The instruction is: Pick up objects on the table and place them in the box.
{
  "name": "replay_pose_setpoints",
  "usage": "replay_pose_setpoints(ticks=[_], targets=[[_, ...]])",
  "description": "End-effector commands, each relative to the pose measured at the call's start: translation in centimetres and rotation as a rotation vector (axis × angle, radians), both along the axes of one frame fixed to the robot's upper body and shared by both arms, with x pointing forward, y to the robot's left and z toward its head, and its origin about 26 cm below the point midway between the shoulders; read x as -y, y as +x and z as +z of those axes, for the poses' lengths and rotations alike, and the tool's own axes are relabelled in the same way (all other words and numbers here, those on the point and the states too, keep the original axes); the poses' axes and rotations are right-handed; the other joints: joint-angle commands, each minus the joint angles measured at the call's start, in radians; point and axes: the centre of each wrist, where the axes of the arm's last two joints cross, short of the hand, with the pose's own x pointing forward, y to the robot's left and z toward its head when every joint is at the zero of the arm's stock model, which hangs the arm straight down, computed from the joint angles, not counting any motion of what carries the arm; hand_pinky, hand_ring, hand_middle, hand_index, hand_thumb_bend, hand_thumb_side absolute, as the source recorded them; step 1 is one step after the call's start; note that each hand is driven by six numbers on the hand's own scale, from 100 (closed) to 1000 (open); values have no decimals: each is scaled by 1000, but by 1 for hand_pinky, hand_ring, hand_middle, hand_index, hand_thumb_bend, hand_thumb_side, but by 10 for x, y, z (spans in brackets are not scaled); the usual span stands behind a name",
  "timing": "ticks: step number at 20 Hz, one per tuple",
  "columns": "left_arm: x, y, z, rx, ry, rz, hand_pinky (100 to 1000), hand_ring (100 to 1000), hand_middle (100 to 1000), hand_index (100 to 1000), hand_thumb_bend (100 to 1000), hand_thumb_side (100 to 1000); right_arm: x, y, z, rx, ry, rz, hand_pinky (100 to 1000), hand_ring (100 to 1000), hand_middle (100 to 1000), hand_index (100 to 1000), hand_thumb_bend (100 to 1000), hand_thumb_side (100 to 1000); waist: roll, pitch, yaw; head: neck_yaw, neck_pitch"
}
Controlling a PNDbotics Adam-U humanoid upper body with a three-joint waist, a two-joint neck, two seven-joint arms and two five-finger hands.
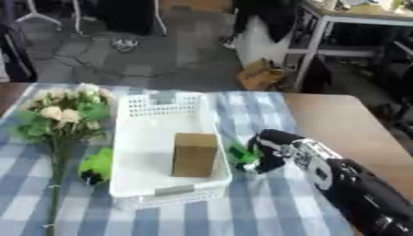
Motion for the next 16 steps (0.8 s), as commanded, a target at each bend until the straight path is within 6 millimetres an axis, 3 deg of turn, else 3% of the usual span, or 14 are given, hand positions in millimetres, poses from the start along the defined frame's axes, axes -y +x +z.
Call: replay_pose_setpoints(ticks=[1, 16], targets=[[-1, -3, 6, 22, 19, 3, 679, 881, 762, 865, 100, 836, 4, 7, 34, 61, 19, 14, 486, 365, 100, 263, 100, 646, -5, -29, -3, 5, 1], [-1, -3, 6, 17, 29, 5, 677, 879, 761, 864, 100, 834, -13, 9, 112, 176, 134, 34, 465, 350, 100, 257, 100, 662, -8, -33, -9, 24, -3]])
